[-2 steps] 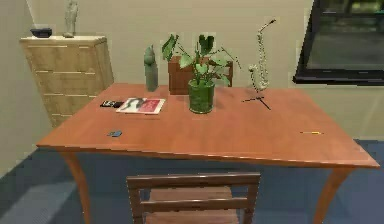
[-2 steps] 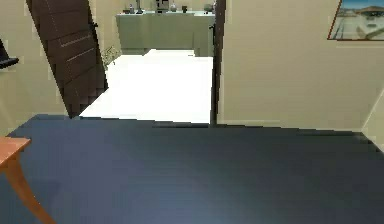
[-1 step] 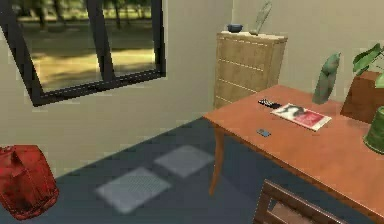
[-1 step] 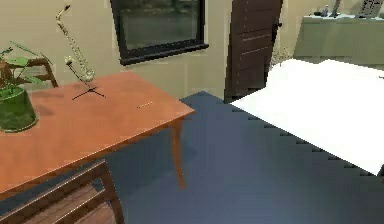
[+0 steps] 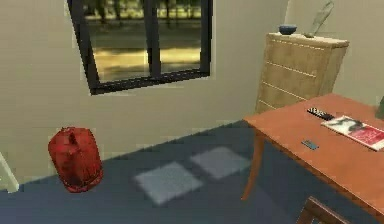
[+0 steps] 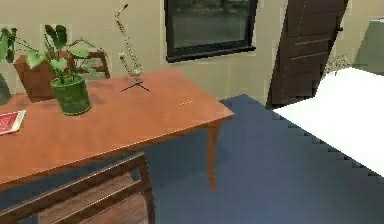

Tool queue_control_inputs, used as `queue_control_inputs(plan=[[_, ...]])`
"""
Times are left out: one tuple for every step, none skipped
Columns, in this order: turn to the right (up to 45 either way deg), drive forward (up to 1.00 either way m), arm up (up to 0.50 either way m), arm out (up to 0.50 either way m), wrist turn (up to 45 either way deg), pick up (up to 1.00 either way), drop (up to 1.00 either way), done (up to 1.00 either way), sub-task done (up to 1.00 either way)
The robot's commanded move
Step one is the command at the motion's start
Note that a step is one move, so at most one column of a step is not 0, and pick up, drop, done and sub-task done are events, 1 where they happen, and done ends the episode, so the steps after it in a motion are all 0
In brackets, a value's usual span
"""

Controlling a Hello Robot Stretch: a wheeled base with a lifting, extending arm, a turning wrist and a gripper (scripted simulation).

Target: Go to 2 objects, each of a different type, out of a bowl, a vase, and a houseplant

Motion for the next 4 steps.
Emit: queue_control_inputs(plan=[[0.0, 1.00, 0.00, 0.00, 0.0, 0.00, 0.00, 0.00, 0.00], [0.0, 0.30, 0.00, 0.00, 0.0, 0.00, 0.00, 0.00, 0.00], [0.0, 0.35, 0.00, 0.00, 0.0, 0.00, 0.00, 0.00, 0.00], [45.0, 0.00, 0.00, 0.00, 0.0, 0.00, 0.00, 0.00, 0.00]])
